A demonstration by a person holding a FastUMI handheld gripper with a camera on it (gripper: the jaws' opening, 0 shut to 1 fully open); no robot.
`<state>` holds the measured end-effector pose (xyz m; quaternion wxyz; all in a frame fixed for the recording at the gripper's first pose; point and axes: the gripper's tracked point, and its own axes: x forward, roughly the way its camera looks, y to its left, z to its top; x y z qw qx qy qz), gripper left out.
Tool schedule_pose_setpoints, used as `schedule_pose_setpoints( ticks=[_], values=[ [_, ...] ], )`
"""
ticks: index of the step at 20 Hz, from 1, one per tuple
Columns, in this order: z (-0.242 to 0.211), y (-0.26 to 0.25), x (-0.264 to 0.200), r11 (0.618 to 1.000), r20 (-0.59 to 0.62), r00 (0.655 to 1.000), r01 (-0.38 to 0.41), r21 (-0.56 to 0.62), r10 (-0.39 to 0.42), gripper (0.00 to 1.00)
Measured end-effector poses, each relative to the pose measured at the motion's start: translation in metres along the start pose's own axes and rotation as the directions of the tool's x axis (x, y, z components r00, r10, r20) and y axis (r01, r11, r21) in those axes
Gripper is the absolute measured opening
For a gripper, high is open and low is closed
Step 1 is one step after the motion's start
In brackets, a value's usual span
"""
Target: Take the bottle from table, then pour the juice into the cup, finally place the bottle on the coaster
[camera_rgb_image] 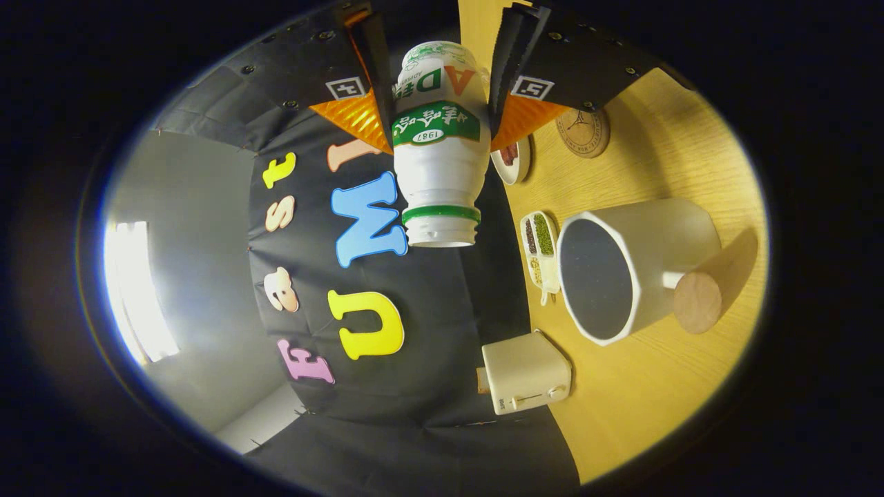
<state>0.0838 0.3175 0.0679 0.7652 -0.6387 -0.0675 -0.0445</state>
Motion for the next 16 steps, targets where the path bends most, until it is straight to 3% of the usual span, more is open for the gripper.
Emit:
schedule_pose_setpoints(
  ticks=[16],
  values=[
    [0.017, -0.019, 0.001, 0.973, 0.091, 0.990, 0.123, -0.196, -0.107, 0.62]
  ],
)
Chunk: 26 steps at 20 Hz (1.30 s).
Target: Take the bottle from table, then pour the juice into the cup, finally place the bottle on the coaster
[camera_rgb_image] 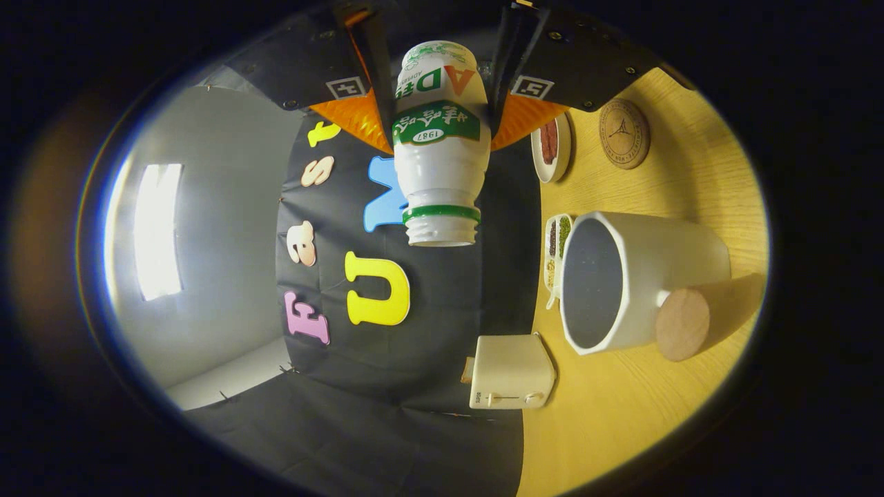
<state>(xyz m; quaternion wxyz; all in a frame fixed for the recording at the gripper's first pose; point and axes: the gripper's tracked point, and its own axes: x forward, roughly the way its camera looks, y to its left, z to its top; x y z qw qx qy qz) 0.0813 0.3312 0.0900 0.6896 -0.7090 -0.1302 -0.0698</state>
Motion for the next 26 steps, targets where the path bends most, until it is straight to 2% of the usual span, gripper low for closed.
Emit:
schedule_pose_setpoints(
  ticks=[11, 26],
  values=[
    [0.000, -0.008, 0.003, 0.994, 0.030, 0.999, 0.041, -0.105, -0.038, 0.62],
    [0.002, -0.013, 0.005, 0.989, 0.045, 0.997, 0.067, -0.130, -0.061, 0.61]
  ],
)
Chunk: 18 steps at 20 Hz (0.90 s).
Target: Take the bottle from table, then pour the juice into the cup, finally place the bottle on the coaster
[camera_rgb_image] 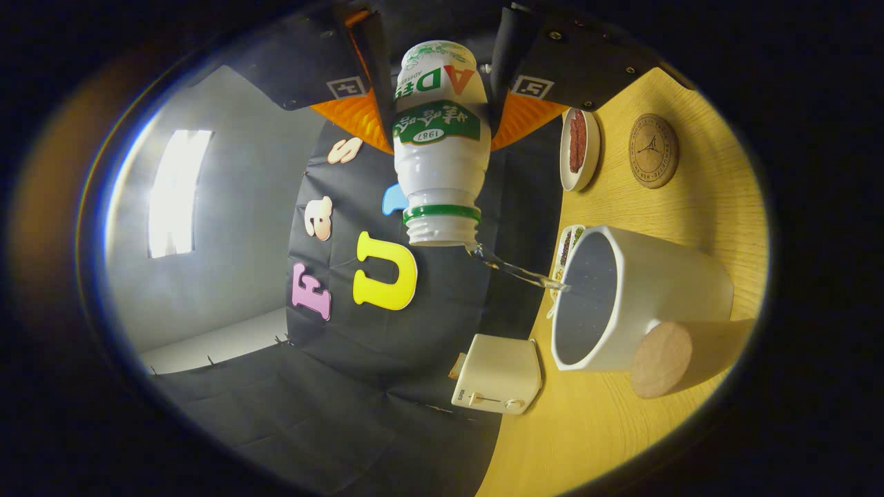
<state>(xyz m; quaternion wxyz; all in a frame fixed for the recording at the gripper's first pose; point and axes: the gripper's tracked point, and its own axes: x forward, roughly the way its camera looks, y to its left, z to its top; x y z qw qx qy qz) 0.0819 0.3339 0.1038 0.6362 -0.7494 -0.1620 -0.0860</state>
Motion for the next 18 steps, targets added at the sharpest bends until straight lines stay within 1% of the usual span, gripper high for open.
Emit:
schedule_pose_setpoints(
  ticks=[10, 18],
  values=[
    [-0.0017, -0.0038, 0.0017, 0.999, 0.003, 1.000, 0.017, -0.032, -0.017, 0.61],
    [-0.0029, -0.0044, 0.0028, 0.999, 0.002, 1.000, 0.014, -0.042, -0.014, 0.61]
  ],
)
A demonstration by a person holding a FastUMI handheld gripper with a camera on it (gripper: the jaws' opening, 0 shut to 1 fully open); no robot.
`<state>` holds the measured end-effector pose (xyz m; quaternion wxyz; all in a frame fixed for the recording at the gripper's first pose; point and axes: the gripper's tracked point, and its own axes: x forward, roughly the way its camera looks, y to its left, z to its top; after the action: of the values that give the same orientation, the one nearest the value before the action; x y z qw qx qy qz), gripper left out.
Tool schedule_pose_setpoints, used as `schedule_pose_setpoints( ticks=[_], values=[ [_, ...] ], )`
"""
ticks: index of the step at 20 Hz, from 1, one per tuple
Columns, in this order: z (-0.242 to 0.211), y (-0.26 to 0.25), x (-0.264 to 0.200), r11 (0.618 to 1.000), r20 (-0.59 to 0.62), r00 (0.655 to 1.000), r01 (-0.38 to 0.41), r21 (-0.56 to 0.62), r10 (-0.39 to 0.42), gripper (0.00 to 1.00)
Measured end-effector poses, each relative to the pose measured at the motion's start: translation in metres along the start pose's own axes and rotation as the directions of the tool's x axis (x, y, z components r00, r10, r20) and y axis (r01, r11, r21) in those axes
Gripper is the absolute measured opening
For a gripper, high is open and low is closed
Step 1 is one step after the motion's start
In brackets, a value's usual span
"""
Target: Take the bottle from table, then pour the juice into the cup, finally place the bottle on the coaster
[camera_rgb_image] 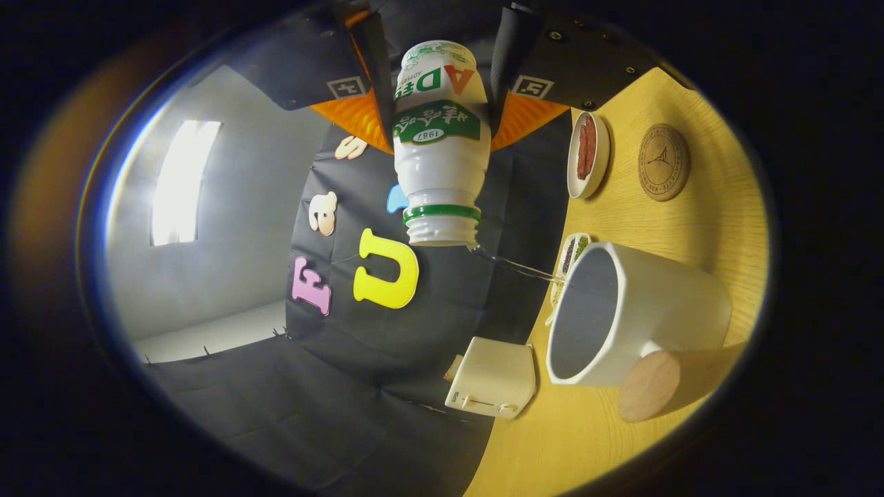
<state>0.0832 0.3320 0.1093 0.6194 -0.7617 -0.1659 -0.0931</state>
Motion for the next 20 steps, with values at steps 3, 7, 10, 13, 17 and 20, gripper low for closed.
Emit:
schedule_pose_setpoints(
  ticks=[3, 7, 10, 13, 17, 20],
  values=[
    [-0.0001, -0.0008, 0.0010, 1.000, 0.000, 1.000, 0.000, -0.008, 0.000, 0.62],
    [-0.0010, -0.0010, 0.0007, 1.000, -0.002, 1.000, -0.002, -0.011, 0.002, 0.61],
    [-0.0007, -0.0020, 0.0005, 1.000, -0.003, 1.000, -0.003, -0.019, 0.003, 0.61],
    [-0.0016, -0.0023, 0.0016, 1.000, -0.003, 1.000, -0.004, -0.026, 0.004, 0.61],
    [-0.0011, -0.0034, 0.0012, 1.000, -0.002, 1.000, 0.000, -0.031, 0.000, 0.61],
    [-0.0002, -0.0035, 0.0009, 0.999, 0.000, 1.000, 0.000, -0.039, 0.000, 0.62]
  ],
)
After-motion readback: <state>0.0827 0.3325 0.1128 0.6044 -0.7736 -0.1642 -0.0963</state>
